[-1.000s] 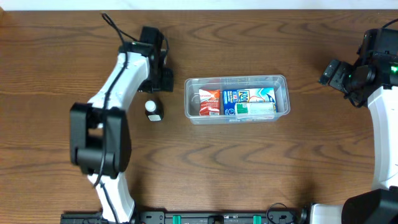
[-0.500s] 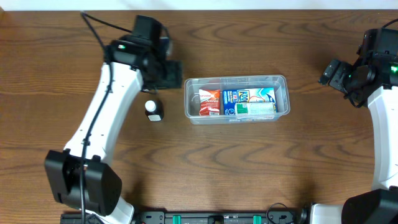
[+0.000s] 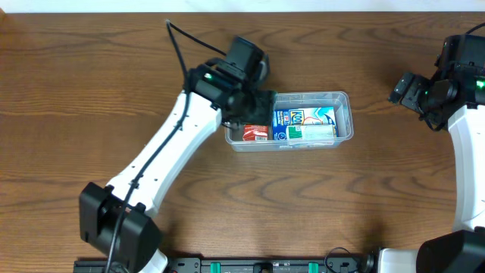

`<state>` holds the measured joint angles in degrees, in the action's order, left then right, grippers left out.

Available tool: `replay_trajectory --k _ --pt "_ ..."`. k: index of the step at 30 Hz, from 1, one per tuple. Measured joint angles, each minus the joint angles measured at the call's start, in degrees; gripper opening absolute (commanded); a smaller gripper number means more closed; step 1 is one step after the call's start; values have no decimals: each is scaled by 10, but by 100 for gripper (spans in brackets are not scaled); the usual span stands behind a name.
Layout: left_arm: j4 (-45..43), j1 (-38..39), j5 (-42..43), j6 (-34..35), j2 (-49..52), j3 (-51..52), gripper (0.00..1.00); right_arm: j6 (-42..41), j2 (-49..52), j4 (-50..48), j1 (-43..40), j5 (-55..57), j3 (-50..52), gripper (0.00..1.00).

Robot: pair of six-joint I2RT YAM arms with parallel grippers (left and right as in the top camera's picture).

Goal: Pack container
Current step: 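Lift the Zam-Buk box and carry it over the container, then lower the Zam-Buk box upright beside the red packet and release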

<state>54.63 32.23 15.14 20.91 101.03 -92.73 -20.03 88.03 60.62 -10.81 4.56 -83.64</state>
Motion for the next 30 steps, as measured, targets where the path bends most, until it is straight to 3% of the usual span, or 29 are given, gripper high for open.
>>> replay_trajectory --k 11,30 --pt "-10 34 -22 44 102 5 64 0 0 0 0 0 0 99" --pt "-26 34 -118 66 163 5 65 0 0 0 0 0 0 99"
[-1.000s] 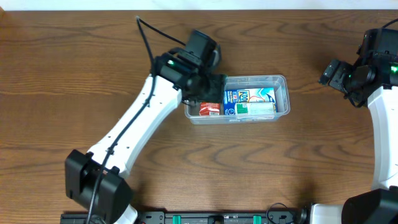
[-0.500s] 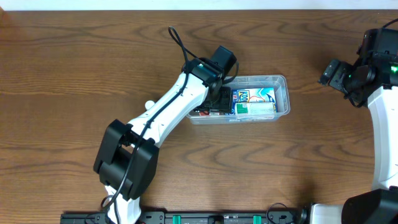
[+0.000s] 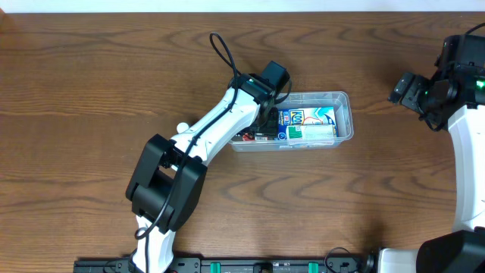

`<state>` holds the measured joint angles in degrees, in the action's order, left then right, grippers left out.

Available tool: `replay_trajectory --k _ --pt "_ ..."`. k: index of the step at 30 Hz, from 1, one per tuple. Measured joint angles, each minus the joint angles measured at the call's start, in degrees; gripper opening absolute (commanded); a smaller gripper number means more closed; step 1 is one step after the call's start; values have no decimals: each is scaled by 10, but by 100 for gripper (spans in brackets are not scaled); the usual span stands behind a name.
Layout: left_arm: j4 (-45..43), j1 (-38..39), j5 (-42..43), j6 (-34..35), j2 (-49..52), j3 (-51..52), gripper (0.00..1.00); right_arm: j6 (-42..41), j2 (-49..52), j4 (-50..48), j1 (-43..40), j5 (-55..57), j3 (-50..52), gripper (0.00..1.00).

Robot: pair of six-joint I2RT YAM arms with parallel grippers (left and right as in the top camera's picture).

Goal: Pack container
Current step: 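Lower the Zam-Buk box upright beside the red packet and release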

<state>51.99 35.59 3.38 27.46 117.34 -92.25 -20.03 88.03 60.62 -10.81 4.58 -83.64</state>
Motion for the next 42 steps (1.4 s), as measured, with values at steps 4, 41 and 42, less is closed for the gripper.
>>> replay_trajectory --k 4,41,42 --pt "-5 -3 -11 5 0 0 66 0 0 0 0 0 0 99" --pt "-9 -6 31 11 0 0 77 0 0 0 0 0 0 99" --pt "-9 -6 32 11 0 0 77 0 0 0 0 0 0 99"
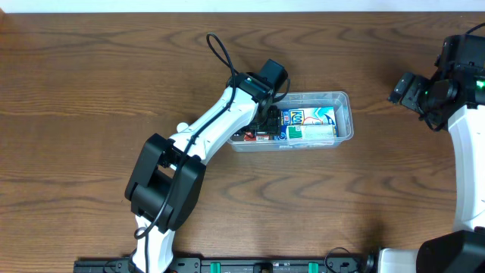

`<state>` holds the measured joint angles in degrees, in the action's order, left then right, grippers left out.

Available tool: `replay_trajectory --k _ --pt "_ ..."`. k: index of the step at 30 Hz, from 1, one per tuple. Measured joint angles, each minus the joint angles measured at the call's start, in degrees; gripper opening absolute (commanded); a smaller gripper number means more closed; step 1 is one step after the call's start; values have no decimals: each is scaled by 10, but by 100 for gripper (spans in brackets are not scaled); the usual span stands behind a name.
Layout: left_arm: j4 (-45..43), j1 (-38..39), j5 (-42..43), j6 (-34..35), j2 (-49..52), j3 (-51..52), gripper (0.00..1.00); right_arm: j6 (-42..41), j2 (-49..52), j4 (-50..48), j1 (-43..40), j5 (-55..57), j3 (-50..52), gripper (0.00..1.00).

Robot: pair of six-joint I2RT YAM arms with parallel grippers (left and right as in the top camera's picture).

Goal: Pack container
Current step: 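Lower the Zam-Buk box upright beside the red packet and release, then move left gripper to the Woods' bottle and grasp its neck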

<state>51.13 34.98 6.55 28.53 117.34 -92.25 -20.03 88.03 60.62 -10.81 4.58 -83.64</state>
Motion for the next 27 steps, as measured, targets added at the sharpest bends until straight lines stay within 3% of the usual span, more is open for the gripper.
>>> replay_trajectory --k 3,5,7,15,27 --pt "0 0 3 0 0 0 77 0 0 0 0 0 0 99" --pt "0 0 4 0 0 0 91 0 0 0 0 0 0 99" --pt "0 0 6 -2 0 0 99 0 0 0 0 0 0 99" --pt "11 -1 6 -5 -17 0 98 -2 0 0 0 0 0 99" --pt "58 -9 -9 -31 -185 0 98 -2 0 0 0 0 0 99"
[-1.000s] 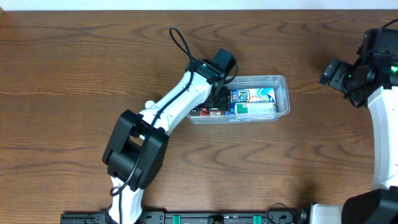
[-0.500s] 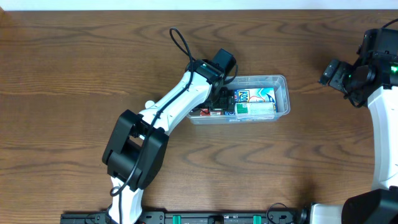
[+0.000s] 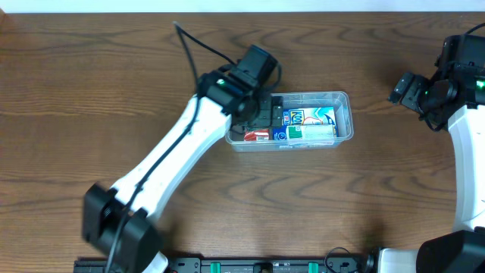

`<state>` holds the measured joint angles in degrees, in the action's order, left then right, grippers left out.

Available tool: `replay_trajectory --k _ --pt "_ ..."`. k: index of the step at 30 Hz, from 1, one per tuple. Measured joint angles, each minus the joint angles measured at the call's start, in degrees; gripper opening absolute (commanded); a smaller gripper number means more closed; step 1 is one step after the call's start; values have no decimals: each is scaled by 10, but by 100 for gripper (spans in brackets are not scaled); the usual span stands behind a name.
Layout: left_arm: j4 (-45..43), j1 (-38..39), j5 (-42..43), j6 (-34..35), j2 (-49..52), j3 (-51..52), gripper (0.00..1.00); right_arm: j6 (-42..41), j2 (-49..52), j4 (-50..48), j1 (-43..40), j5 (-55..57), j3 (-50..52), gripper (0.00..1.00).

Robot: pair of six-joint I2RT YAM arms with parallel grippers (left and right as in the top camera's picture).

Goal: Pack container
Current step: 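Move left gripper to the Woods' bottle and grasp its neck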

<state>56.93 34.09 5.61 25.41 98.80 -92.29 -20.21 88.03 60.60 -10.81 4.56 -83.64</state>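
Note:
A clear plastic container lies at mid-table. It holds a blue-and-white box, a green-and-white packet along the near wall, and a red packet with a small blue item at the left end. My left gripper hangs over that left end, its dark fingers covering the corner; from above I cannot make out whether the jaws are apart. The right gripper is held well to the right of the container, with nothing seen in it.
Brown wooden table all around the container. The left arm crosses the table diagonally from the near left. The right arm stands along the right edge. A black rail runs along the front edge.
The left arm has changed pose: its elbow, folded close by the container before, now stretches back toward the near left. The gripper sits slightly further left over the container's end. The right arm is unmoved.
First the left gripper stood over the container's left end with the red packet showing beside it. Then, at two moments, the arm was folded with the gripper down over the red packet. Now the arm is stretched out again, and the blue box sits a little further right.

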Motion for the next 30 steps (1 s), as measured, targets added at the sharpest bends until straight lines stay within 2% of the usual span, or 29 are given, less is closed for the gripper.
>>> replay_trajectory --k 7,16,24,30 --pt "93 -74 -48 -3 -37 -1 98 0 0 0 0 0 0 99" --pt "93 -197 -67 -8 -34 25 98 0 0 0 0 0 0 99" --pt "86 -216 -71 -61 -33 83 98 0 0 0 0 0 0 99" --pt "44 -216 -71 -77 -32 123 98 0 0 0 0 0 0 99"
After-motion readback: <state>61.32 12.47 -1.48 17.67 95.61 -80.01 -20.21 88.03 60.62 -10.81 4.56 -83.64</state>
